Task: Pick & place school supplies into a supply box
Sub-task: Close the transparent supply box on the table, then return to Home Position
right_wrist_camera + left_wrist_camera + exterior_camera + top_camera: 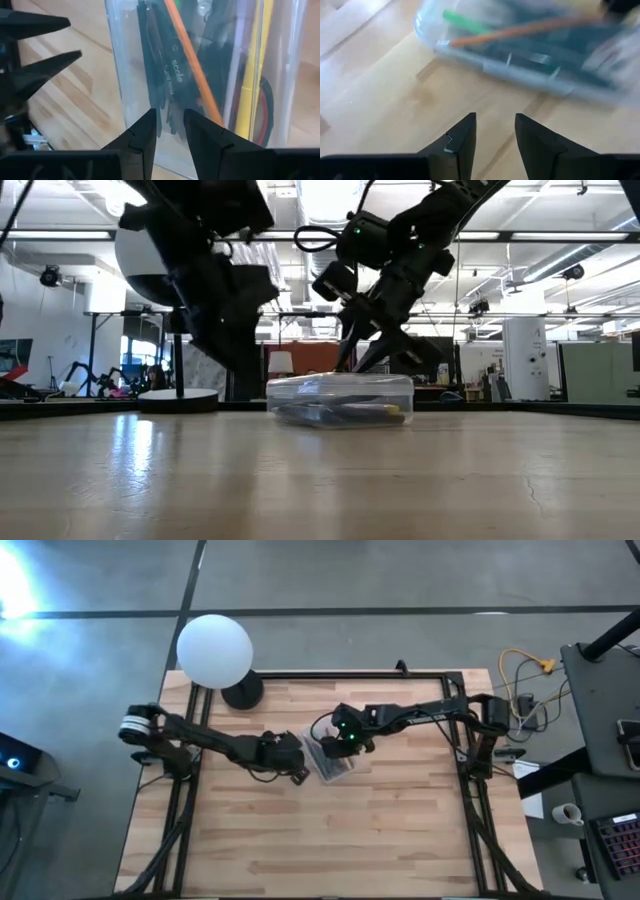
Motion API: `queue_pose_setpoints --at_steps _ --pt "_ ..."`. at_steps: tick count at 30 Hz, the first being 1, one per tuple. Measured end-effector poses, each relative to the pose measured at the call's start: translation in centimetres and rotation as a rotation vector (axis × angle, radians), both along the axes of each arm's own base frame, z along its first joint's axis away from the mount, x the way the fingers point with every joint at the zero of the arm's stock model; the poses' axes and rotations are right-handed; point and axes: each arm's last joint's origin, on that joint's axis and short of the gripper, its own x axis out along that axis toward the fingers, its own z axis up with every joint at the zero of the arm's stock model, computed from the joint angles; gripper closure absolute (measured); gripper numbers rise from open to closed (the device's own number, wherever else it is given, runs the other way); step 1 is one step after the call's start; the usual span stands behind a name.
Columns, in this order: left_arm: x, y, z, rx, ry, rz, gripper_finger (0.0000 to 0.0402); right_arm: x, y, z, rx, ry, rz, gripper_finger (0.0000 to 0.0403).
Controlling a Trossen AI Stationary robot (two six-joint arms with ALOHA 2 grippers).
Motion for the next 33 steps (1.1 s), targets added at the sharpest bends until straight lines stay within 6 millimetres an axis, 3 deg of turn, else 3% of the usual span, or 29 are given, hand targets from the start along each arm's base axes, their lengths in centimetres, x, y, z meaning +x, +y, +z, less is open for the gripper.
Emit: queue_pose_setpoints --at_steps 3,5,8,12,14,18,20,22,26,33 --pt "-0.4 0.2 0.0 -0.032 -0.145 0.035 0.0282 0.1 -0.1 0.0 -0.010 -0.012 -0.020 0.0305" --pt "-0.2 0.6 -1.0 -0.052 -0.250 0.046 0.0282 0.1 -0.1 0.2 -0.023 -0.016 -0.039 0.0305" --pt "0.4 1.7 -4.1 -0.087 -0.314 0.074 0.0282 0.1 -0.1 0.4 -0.034 -0.014 -0.049 0.0305" --pt "0.7 2.8 -9.3 -0.189 -0.232 0.129 0.0282 0.2 -0.1 0.6 -0.037 -0.013 -0.054 0.0305" --pt "0.8 2.8 -9.8 -0.242 -0.237 0.142 0.0282 0.2 -0.1 0.8 -0.047 -0.015 -0.054 0.0305" --pt "0.2 1.1 -7.2 -0.209 -0.285 0.097 0.0282 -0.3 0.0 2.0 -0.075 -0.032 -0.044 0.0305" --pt "-1.3 -0.1 -5.9 -0.221 -0.216 0.047 0.0282 -1.0 -0.2 3.3 -0.110 -0.051 -0.042 0.0305" --pt "-2.9 -1.1 -4.2 -0.236 -0.171 0.001 0.0282 -1.7 -0.7 5.4 -0.166 -0.120 -0.030 0.0305" --pt "-5.3 -2.2 0.8 -0.235 -0.260 -0.055 0.0282 -3.8 -1.5 10.0 -0.289 -0.272 0.041 0.0305" --pt "-9.9 -1.9 7.8 -0.291 -0.571 -0.108 0.0282 -8.6 -0.7 17.5 -0.433 -0.526 0.072 0.0305"
